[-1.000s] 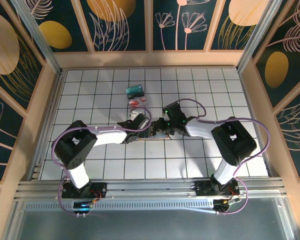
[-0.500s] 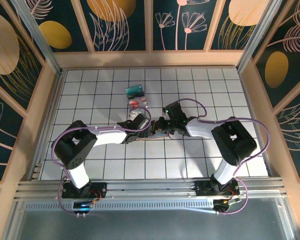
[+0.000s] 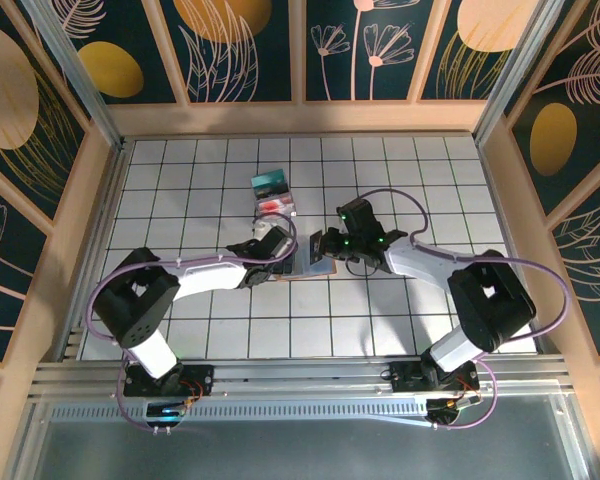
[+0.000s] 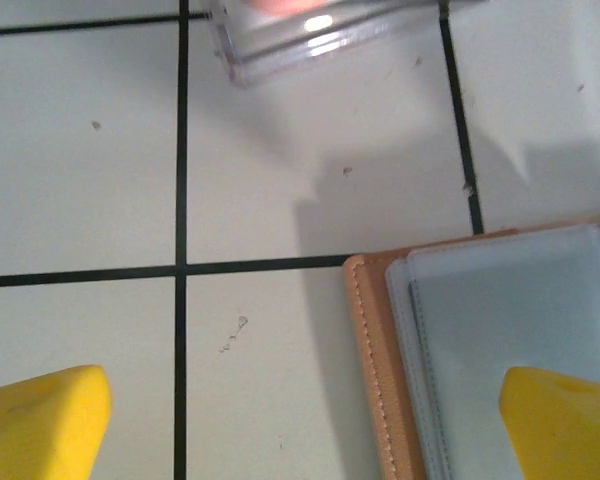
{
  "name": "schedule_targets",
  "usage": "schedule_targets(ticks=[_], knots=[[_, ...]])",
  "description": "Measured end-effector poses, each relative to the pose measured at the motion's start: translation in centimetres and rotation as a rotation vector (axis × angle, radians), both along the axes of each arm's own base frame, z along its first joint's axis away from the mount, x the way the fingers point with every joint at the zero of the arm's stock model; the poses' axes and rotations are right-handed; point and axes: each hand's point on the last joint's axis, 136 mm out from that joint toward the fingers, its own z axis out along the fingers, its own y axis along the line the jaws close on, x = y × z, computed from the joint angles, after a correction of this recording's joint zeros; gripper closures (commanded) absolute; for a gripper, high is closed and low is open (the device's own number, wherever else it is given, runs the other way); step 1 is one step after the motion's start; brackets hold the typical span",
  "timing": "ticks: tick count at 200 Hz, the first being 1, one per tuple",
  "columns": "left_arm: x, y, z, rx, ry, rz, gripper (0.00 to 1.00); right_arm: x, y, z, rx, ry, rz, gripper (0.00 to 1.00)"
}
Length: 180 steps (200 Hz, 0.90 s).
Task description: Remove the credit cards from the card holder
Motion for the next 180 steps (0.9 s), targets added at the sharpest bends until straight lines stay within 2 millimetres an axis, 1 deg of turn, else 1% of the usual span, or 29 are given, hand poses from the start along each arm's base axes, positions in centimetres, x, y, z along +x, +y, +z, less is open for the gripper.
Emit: schedule_targets(ticks=[25, 42, 68, 83, 100, 114, 131, 158, 180], knots=[[0.3, -0.2, 2.4, -0.053, -0.045, 0.003, 0.01, 0.4, -0.3, 2.1, 0.009, -0.07, -0.007, 1.0], [0.6, -0.4, 4.5, -0.113, -0.082, 0.006, 0.01, 0.5, -0.7, 3.6, 0.026, -0.12, -0.012, 1.0], [1.2, -0.3, 7.7, -0.251, -0.143, 0.015, 0.01, 0.1, -1.1, 5.0, 0.052, -0.179, -0.008, 1.0], [1.3, 0.0, 9.1, -0.34, -0.17, 0.015, 0.01, 0.0, -1.3, 5.9, 0.078, -0.214, -0.007, 1.0], [1.4, 0.0, 10.1, -0.43, -0.189, 0.005, 0.01, 0.2, -1.4, 7.1, 0.121, -0.253, -0.005, 1.0], [1.4, -0.6, 11.0, -0.5, -0.198, -0.023, 0.01, 0.3, -1.4, 8.2, 0.164, -0.285, 0.004, 1.0], [1.4, -1.7, 11.9, -0.578, -0.207, -0.067, 0.02, 0.3, -0.9, 9.6, 0.227, -0.324, 0.033, 1.0], [1.3, -3.5, 13.7, -0.702, -0.222, -0.146, 0.07, 0.0, 0.4, 11.8, 0.327, -0.367, 0.092, 1.0], [1.2, -4.5, 15.3, -0.795, -0.245, -0.202, 0.11, -0.4, 1.2, 13.5, 0.395, -0.401, 0.136, 1.0]])
